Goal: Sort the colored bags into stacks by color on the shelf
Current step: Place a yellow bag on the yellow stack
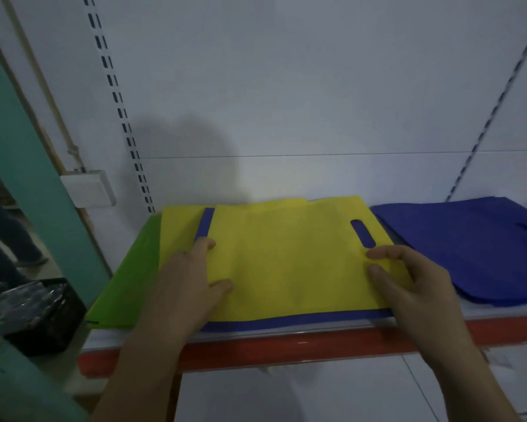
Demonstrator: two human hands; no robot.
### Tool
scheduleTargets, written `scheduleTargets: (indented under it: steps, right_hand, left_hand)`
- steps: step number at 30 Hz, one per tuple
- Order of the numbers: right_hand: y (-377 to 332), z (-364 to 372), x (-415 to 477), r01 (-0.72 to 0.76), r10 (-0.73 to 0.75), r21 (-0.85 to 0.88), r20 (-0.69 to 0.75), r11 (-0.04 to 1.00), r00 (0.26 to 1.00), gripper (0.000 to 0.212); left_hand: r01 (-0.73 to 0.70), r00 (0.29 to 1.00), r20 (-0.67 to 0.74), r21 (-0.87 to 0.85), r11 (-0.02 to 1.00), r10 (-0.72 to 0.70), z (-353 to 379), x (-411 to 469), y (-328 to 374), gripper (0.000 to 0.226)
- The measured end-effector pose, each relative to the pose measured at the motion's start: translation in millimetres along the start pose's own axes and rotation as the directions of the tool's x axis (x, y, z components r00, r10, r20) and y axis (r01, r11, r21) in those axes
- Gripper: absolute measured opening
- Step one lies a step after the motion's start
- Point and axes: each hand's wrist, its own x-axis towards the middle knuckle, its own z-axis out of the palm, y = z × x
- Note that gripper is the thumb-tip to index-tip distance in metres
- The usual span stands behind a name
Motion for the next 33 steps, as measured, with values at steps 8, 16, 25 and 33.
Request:
scheduleTargets:
  steps: [8,16,25,33]
  right_hand:
    - [5,-10,9,0.013,-0.014,-0.037,-0.012,0.999,1.0,0.019]
    - [22,-49,28,0.034,-0.035,-0.042,-0.029,0.999,0.999,0.023]
    - [63,-149,70,0.019,-0.028,-0.141,-0.063,0.99,0.998,0.023]
    - [121,-233,113,0.029,-0.037,-0.145,-0.052,0.989,0.998,0.015]
  left_hand:
    - [-0.086,0.968,-0.239,-0.027,0.996,0.077,-10,-8,16,0.046]
    - [-0.201,0.922,-0.371,-0.215,0.956,0.111,-5,-13,64,0.034]
    - [-0.319,0.827,-0.539,-0.221,0.922,0.157,33,-19,180,0.016]
    - [-0.296,0.86,-0.487,-0.225,0.929,0.156,85,-17,269,0.02]
